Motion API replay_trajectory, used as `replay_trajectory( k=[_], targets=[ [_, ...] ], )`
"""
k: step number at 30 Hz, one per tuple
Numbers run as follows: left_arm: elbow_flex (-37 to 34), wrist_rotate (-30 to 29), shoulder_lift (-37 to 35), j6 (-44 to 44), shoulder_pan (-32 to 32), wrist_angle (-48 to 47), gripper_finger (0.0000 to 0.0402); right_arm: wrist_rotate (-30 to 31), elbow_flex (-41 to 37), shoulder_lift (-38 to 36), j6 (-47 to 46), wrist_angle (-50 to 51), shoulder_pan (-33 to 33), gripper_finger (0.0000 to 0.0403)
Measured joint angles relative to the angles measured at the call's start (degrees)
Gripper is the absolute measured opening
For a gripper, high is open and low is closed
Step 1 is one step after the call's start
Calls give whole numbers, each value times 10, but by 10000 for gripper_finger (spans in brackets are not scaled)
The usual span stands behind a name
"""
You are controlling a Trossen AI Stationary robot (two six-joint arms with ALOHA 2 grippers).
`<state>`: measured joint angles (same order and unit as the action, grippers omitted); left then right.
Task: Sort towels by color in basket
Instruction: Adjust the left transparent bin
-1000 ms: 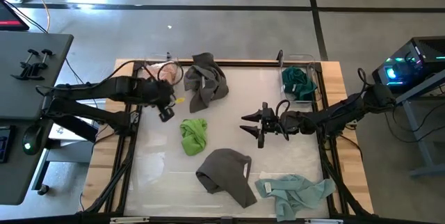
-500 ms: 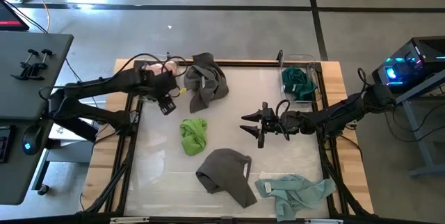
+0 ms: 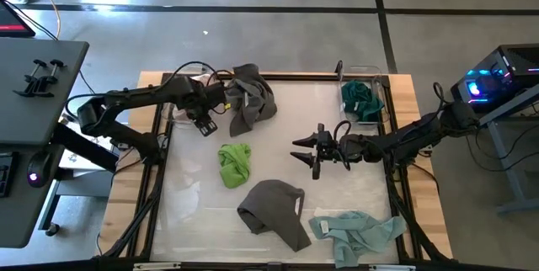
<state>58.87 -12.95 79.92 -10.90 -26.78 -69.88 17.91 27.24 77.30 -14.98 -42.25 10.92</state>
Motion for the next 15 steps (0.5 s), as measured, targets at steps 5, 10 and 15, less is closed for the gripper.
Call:
replay_trajectory(
  k=[5,10,15],
  targets=[
    [0,17,8,5,-15,12,88,-1,0,0,0,2,0,185],
    [0,29,7,7,-34,31,39,-1,0,0,0,3,0,185],
    [0,54,7,23,-45,59,5,-1,0,0,-3,4,0,185]
  ],
)
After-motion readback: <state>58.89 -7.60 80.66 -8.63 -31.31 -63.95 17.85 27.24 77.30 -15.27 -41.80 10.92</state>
